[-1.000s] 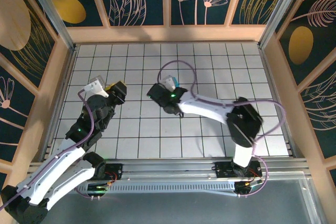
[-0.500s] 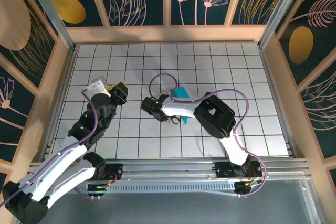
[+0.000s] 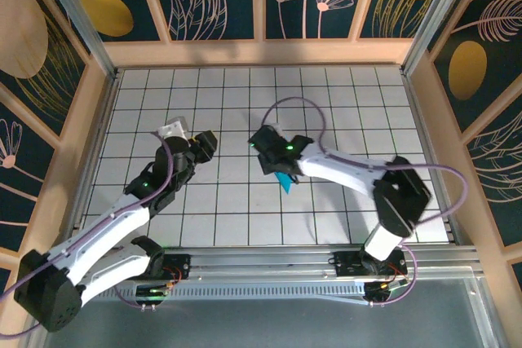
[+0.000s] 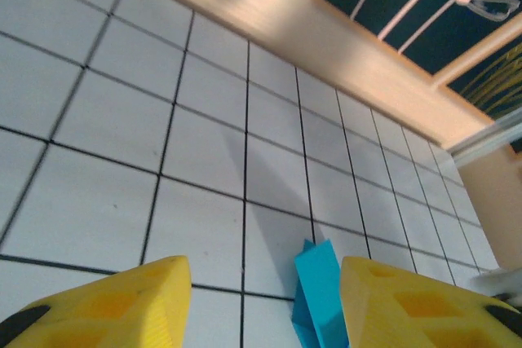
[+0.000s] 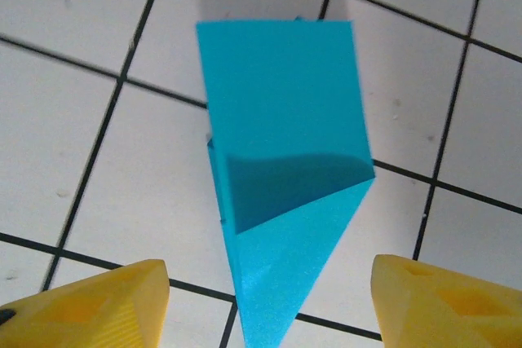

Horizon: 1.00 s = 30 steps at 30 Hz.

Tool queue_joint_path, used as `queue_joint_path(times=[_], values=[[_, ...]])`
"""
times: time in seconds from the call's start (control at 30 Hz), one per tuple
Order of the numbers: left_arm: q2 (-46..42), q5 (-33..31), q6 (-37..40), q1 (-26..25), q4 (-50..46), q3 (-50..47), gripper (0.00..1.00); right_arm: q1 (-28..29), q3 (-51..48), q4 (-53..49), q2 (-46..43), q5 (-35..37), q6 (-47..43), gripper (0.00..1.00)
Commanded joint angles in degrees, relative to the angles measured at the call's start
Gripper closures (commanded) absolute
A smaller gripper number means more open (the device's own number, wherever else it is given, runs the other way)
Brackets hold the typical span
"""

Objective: Fold a paper plane with a square sheet of paper (fold left side to right side)
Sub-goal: Turn over the paper at the center of the table, then fold the wing for the fifth time at the center of the table.

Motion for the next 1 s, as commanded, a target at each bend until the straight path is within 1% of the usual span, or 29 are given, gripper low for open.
queue_joint_path(times=[0.0, 0.23, 0.3, 0.43, 0.53, 0.6, 0.77, 0.97], values=[[5.17, 8.47, -3.11, -0.3, 6.48, 0.13, 0.48, -4.16, -6.44, 7.62, -8.72, -7.49, 2.67, 0.31], [21.86, 22.79, -4.89, -0.26, 12.41, 5.15, 0.48, -14.5, -23.09, 21.13, -28.38, -17.1, 8.26, 0.2], [26.63, 26.72, -5.59, -0.3, 14.51, 6.83, 0.48, -17.8, -26.9, 23.48, -32.6, -19.88, 10.09, 0.17], [35.87, 33.05, -7.87, -0.5, 19.14, 10.05, 0.49, -24.84, -33.95, 28.09, -39.3, -28.98, 14.27, 0.14], [41.37, 35.0, -9.02, -1.07, 21.76, 12.09, 0.49, -28.51, -37.7, 30.35, -42.79, -33.24, 16.51, 0.12], [44.99, 35.16, -9.95, -1.13, 21.87, 13.62, 0.49, -30.21, -38.66, 30.1, -44.19, -34.68, 16.9, 0.11], [50.65, 35.62, -10.77, -1.33, 22.37, 16.48, 0.5, -32.37, -38.34, 27.17, -45.97, -35.69, 15.71, 0.11], [54.79, 37.23, -11.04, -1.39, 24.22, 18.36, 0.63, -33.94, -38.31, 26.26, -47.18, -37.39, 14.58, 0.11]])
